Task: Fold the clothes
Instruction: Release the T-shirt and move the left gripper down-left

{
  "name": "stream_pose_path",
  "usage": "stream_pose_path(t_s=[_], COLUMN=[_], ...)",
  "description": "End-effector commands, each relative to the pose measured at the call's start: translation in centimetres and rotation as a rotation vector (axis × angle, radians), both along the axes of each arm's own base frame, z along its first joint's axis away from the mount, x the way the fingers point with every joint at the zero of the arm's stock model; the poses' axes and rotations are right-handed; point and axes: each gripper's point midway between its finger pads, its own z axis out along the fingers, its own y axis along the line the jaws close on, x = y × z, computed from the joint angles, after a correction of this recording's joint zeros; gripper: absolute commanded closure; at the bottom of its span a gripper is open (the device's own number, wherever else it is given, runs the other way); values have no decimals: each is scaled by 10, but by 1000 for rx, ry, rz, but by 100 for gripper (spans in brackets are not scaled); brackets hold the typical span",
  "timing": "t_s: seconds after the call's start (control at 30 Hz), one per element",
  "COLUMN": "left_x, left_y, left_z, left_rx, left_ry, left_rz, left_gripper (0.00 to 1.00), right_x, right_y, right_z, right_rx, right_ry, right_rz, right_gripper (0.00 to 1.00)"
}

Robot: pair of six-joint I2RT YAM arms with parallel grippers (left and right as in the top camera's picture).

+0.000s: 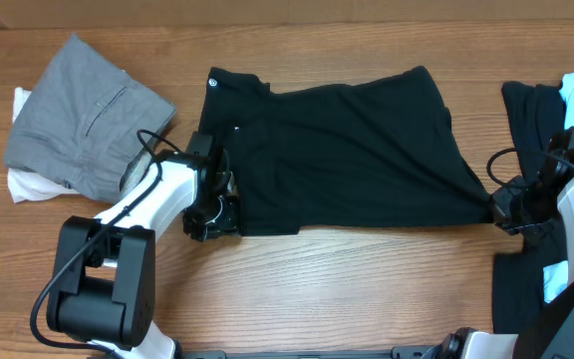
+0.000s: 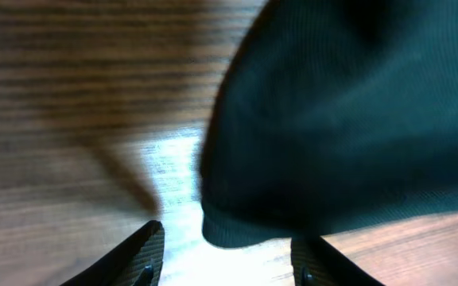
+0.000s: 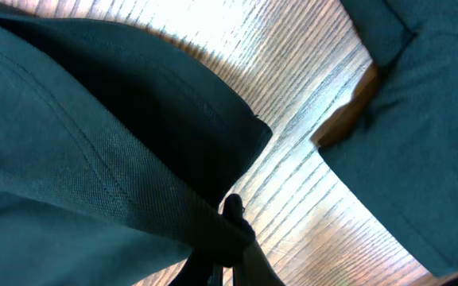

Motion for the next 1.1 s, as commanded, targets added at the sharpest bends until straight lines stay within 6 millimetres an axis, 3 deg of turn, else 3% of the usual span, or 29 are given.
stream_pose_path(t_s=[0.0, 0.13, 0.2, 0.27, 0.3, 0.47, 0.6, 0.87, 1.07], left_x=[-1, 6, 6, 3, -1, -32, -60, -87, -113], left_y=[4, -3, -11, -15, -14, -5, 0, 2, 20], left_z=[-11, -13, -12, -11, -11, -3, 23, 82, 98], left_rx=[25, -14, -59, -83, -82, -45, -53, -98, -4], left_ry=[-8, -41, -41, -24, -10, 129, 225, 188, 211], left_rz=[16, 20, 21, 23, 24, 69, 121, 208, 237], left_gripper=[49, 56, 71, 94, 96, 96, 96, 96, 96], right_x=[6, 8, 8, 8, 8, 10, 11, 13, 11], right_y=[-4, -2, -2, -2, -2, -3, -4, -5, -6], right_z=[8, 9, 8, 8, 9, 9, 9, 9, 9], right_rx=[-27, -15, -15, -15, -16, -20, -25, -29, -37], right_ry=[-31, -41, -40, -40, -41, -50, -54, -62, -54], right_rz=[9, 10, 10, 10, 10, 10, 27, 27, 27], right_gripper=[96, 96, 96, 96, 96, 96, 96, 96, 96])
